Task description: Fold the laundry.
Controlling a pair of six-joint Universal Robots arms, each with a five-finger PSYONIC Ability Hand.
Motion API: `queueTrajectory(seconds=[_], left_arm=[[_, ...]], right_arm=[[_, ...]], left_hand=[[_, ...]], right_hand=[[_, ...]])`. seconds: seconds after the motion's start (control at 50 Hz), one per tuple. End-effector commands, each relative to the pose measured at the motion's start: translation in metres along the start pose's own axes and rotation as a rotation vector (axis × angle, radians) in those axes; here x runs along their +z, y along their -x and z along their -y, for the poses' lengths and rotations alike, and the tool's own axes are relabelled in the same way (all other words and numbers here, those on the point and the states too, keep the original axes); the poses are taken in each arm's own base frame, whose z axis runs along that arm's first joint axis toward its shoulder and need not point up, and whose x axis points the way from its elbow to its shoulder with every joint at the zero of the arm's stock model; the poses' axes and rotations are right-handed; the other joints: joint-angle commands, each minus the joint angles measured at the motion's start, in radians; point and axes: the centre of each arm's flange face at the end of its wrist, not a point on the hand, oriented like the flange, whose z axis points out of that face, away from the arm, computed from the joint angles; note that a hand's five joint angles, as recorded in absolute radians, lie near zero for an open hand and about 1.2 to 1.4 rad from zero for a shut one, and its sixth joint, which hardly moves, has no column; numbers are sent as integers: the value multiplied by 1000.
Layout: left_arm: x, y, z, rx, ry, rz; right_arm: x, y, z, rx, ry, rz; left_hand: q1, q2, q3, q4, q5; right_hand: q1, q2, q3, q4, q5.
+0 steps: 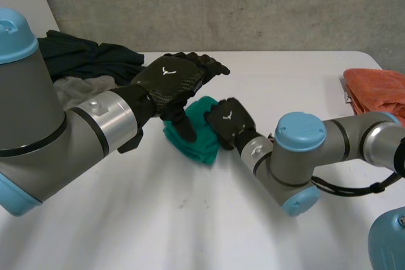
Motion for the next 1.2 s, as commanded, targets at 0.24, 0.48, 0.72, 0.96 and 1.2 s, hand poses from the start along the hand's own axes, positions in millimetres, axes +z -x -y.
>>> queueTrajectory(seconds=[0.24, 0.48, 0.72, 0.96, 1.2], left_arm=[[-9, 12, 17, -6, -51, 42], [-10, 12, 15, -19, -47, 43], [-8, 11, 13, -13, -60, 42], [-6, 11, 10, -14, -58, 46], [-6, 8, 11, -12, -60, 37]], right_arm=[[27, -217, 69, -169, -298, -472], [-10, -355, 18, -306, -290, -646], [-59, -389, -146, -235, -64, -606], [-114, -365, -210, -130, 83, -544], [-145, -385, -127, -107, 135, -651]], left_hand=[[33, 23, 16, 25, 5], [33, 23, 16, 25, 5], [33, 23, 16, 25, 5], [36, 26, 19, 28, 8], [33, 23, 16, 25, 5]], right_hand=[[484, 226, 246, 209, 286], [484, 226, 246, 209, 286], [484, 226, 246, 209, 286], [484, 226, 246, 209, 286], [-738, -996, -976, -1013, -936]])
